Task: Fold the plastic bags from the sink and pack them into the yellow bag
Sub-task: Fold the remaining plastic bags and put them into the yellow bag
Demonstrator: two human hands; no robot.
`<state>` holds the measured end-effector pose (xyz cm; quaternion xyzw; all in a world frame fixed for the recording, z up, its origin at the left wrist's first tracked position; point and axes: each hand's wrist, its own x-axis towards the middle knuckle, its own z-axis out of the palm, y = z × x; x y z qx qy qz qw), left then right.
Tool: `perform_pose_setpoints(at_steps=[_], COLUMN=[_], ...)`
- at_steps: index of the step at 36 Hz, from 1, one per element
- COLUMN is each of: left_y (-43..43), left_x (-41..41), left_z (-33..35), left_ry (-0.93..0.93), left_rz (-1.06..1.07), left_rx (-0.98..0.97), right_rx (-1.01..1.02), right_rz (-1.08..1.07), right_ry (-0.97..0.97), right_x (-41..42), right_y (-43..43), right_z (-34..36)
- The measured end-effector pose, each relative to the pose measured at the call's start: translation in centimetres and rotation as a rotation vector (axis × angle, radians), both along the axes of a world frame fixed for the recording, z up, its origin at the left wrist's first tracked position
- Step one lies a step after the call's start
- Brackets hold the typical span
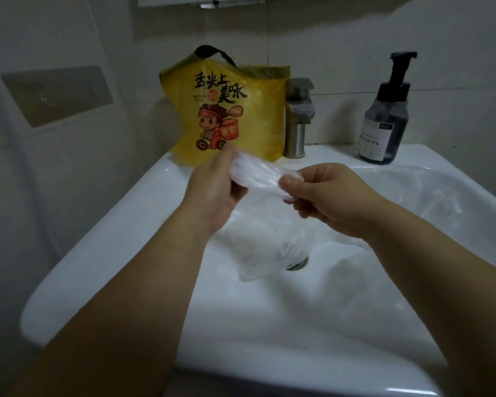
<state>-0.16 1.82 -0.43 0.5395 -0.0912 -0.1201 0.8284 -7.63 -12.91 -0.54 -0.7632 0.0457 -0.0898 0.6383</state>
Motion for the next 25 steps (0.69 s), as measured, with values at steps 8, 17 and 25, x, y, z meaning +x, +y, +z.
perform_pose_setpoints(at_steps=[8,17,25], left_y=[1.1,-0.7,0.5], left_x=[0.2,-1.2,-0.1], left_z=[-0.4,-1.0,-0.7], left_ry=[0.037,-0.027,-0.169], left_rz=[-0.144,-0.171,-0.098], left_rx=[0.135,0.119,0.259], right_rx=[0.016,0.146,0.138], right_rz=[-0.017,0.045,0.045], right_ry=[0.048,0.026,0.060], right_x=[-0.4,0.1,0.0], right_y=[-0.8,0.9,-0.6], right_z=[0.4,-0.3,0.6])
